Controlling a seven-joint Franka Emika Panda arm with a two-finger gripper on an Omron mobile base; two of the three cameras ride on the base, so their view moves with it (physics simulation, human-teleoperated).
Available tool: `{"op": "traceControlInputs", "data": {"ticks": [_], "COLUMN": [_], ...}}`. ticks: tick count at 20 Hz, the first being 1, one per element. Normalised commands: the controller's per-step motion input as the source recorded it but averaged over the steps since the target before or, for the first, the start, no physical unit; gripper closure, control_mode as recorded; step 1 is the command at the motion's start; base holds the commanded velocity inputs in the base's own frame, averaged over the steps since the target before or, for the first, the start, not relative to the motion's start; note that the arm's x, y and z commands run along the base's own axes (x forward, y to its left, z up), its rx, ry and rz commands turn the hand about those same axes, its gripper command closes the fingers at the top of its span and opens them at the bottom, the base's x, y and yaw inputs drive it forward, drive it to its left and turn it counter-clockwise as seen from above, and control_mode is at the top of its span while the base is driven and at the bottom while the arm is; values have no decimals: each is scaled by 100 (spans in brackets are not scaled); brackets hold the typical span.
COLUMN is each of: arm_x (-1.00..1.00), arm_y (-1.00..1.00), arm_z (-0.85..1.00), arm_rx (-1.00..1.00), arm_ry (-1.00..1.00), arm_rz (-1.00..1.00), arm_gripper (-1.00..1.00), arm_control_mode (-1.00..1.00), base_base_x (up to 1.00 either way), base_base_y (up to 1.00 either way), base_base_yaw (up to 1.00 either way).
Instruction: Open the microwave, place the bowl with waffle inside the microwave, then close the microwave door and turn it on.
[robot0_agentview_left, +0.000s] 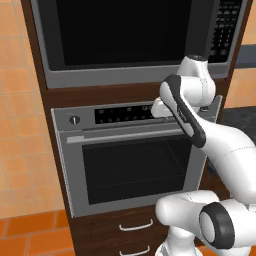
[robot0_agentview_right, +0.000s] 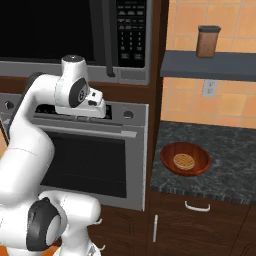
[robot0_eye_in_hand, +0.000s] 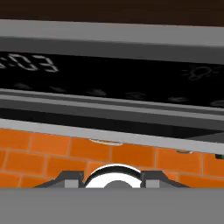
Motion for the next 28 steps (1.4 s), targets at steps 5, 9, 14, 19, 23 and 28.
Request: {"op": "traceControlInputs", "data": {"ticks": [5, 9, 14, 19, 23, 28], "arm_x": [-62, -27, 10, 0, 7, 28], "arm_y": [-33, -53, -38, 0, 0, -2], "arm_z": [18, 26, 30, 2, 89, 97], "arm_rx": [6, -6, -6, 0, -1, 0], "arm_ry": [-44, -98, -81, -5, -31, -10], "arm_rz": [-14, -8, 0, 0, 0, 0], "arm_gripper": [-100, -100, -100, -100, -100, -100], "arm_control_mode": [-100, -100, -100, -100, -100, -100], "base_base_x": [0, 0, 0, 0, 0, 0], "base_base_y": [0, 0, 0, 0, 0, 0], "base_base_yaw": [0, 0, 0, 0, 0, 0]}}
